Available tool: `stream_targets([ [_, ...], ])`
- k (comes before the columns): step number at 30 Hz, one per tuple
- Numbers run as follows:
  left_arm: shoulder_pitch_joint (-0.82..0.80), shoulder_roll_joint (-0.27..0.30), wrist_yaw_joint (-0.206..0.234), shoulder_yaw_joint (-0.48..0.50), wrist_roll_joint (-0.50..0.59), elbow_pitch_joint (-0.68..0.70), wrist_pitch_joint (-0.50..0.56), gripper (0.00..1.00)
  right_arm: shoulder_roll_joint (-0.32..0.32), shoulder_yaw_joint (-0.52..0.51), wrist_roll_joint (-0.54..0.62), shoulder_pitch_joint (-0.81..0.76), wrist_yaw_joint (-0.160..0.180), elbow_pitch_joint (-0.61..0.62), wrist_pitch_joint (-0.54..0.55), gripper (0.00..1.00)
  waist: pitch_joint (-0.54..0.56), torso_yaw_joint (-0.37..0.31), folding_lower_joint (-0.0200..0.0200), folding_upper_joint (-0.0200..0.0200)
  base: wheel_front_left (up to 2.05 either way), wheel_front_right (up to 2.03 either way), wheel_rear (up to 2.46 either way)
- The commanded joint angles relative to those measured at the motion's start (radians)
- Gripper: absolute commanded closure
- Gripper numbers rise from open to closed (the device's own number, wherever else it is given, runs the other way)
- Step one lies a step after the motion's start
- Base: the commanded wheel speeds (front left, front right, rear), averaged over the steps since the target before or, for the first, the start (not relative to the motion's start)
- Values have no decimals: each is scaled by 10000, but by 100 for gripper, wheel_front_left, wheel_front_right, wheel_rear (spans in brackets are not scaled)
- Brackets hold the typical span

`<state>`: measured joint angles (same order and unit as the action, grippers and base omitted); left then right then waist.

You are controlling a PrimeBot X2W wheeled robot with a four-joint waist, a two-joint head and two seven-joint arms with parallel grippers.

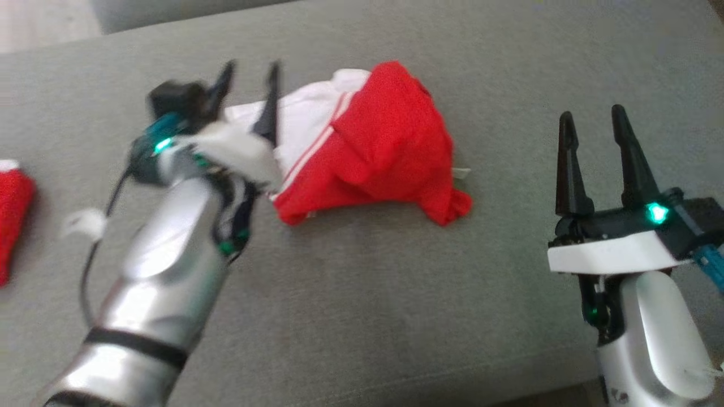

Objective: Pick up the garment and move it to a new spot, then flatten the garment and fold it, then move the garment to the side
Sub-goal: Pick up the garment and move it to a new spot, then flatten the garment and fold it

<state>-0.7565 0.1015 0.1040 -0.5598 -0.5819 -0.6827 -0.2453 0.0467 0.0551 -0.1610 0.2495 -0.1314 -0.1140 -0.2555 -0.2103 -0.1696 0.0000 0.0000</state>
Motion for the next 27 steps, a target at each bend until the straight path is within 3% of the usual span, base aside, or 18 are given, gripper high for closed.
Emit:
stream_targets([
  [1,273,513,-72,476,-8,341,-128,0,35,165,160,-142,7,263,-62,0,423,576,0,0,0,0,0],
  [6,2144,1234,-110,1141,228,1489,-159,0,35,61,476,-659,7,39,-62,0,984,1375,0,0,0,0,0],
  [11,4313,1369,110,1740,986,3127,-162,0,35,-59,695,-1243,7,-92,-62,0,1569,1992,0,0,0,0,0],
  [13,5093,1177,251,1989,1389,3807,-162,0,35,-177,783,-1525,7,-153,-62,0,1790,2176,0,0,0,0,0],
  [20,6637,378,138,2779,2092,4935,-163,0,35,-172,913,-2045,7,-217,-62,0,2193,2431,0,0,0,0,0],
  [27,6885,-156,-399,3219,2655,4852,-163,0,35,894,1389,-1731,7,-427,-50,0,2052,2887,0,0,0,0,0],
])
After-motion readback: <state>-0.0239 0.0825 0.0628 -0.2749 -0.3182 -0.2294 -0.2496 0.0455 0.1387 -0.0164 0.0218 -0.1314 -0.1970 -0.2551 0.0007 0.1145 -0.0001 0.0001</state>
